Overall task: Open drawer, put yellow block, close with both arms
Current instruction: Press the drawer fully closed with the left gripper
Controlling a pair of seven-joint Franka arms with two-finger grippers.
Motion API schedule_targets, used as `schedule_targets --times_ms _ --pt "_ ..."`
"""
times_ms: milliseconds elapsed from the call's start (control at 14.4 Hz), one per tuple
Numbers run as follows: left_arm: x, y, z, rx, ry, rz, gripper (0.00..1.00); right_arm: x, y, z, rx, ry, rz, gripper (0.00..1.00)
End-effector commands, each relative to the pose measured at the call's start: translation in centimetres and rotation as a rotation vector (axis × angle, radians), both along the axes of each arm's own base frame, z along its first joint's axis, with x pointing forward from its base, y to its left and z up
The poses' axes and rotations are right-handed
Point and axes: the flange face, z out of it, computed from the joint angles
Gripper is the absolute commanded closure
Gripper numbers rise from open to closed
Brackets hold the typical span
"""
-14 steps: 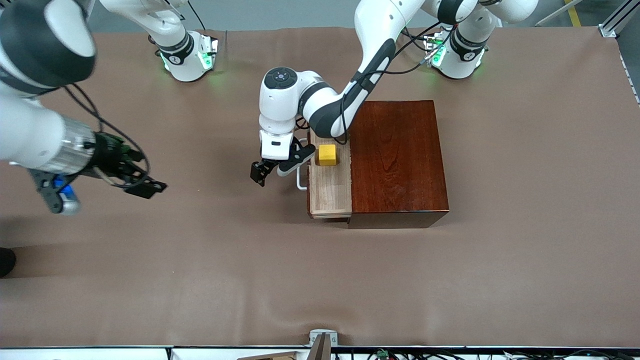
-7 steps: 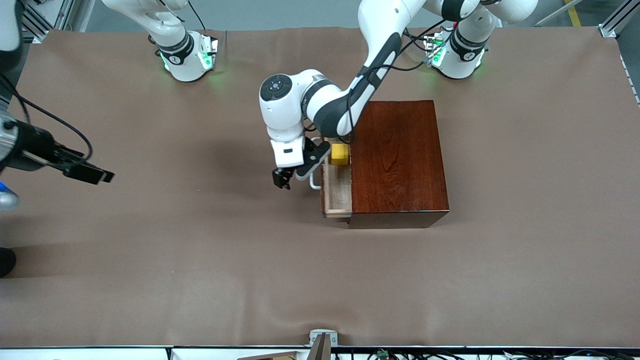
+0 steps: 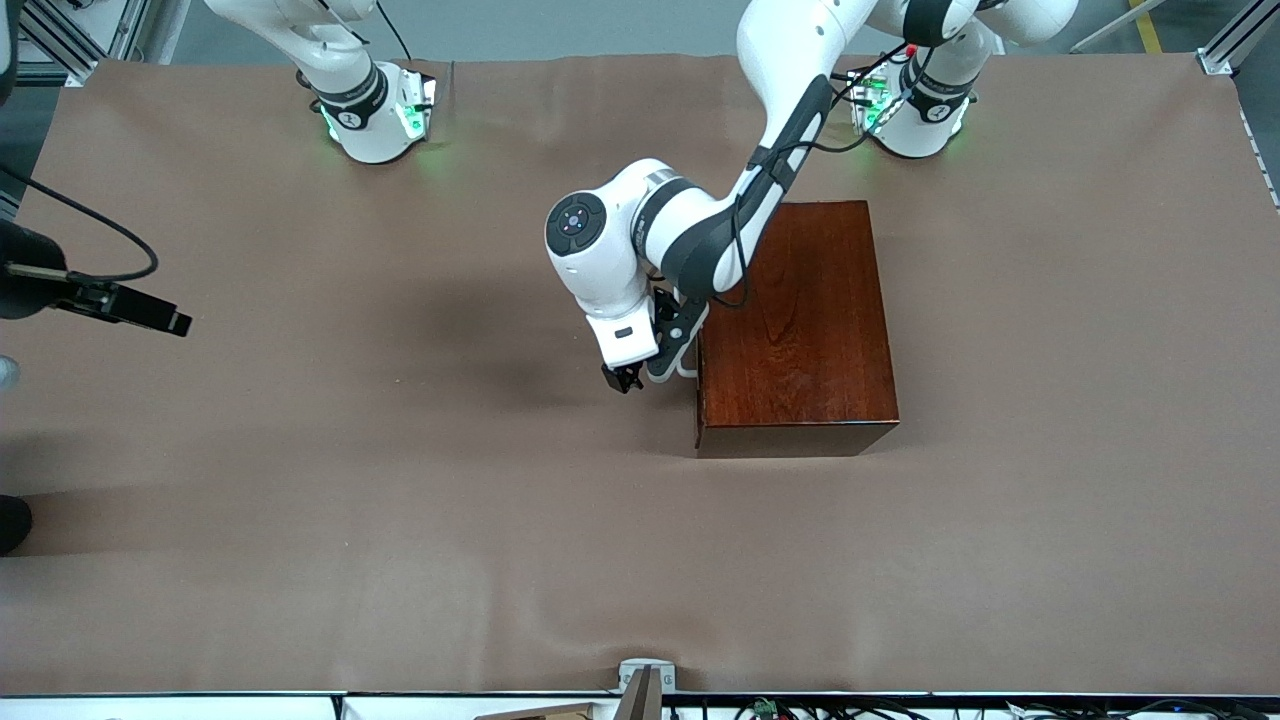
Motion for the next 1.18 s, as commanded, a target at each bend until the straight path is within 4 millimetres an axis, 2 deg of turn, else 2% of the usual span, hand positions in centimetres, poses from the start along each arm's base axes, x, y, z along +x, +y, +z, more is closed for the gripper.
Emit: schedule_targets --times_ms 0,69,138,208,277,415,484,554,692,830,969,1107 --pt "0.5 1.4 2.0 0.041 -0.016 -0.004 0.00 -0.7 -1.6 0.7 0.007 -0.012 0.082 0.00" --pt "0.2 1.0 4.6 0.013 -0.036 -0.013 0.00 -1.1 -1.7 1.5 0.005 -0.025 0.099 0.00" --pt "0.1 1.3 9.1 -0.033 -0.071 -0.024 0.00 -1.3 -2.1 1.9 0.002 -0.033 0.118 0.00" --pt "0.1 2.4 15.0 -0.083 -0.107 -0.085 0.00 -1.4 -3.0 1.7 -0.007 -0.032 0.138 0.00" --pt "0.1 4.3 19.7 -0.113 -0.109 -0.190 0.00 -1.7 -3.2 1.1 -0.007 -0.016 0.167 0.00" --pt "2.3 10.8 25.8 -0.130 -0.077 -0.291 0.00 -2.8 -3.1 0.6 -0.009 -0.011 0.179 0.00" --pt "3.2 13.9 28.0 -0.155 -0.058 -0.328 0.00 -3.1 -2.9 0.4 -0.009 -0.019 0.181 0.00" --pt "4.1 16.9 29.5 -0.172 -0.033 -0.375 0.00 -3.2 -2.8 0.2 -0.011 -0.022 0.183 0.00" --pt "5.7 23.0 31.1 -0.162 0.014 -0.465 0.00 -3.7 -2.8 0.1 -0.009 -0.019 0.205 0.00" --pt "8.0 30.6 32.0 -0.154 0.035 -0.487 0.00 -4.0 -2.8 0.0 -0.011 -0.043 0.229 0.00" --pt "10.0 38.1 32.5 -0.158 0.048 -0.567 0.00 -4.7 -2.6 -0.3 -0.017 -0.057 0.247 0.00" --pt "11.6 45.2 31.8 -0.181 0.086 -0.672 0.00 -6.3 -2.6 -0.9 -0.042 -0.089 0.249 0.00"
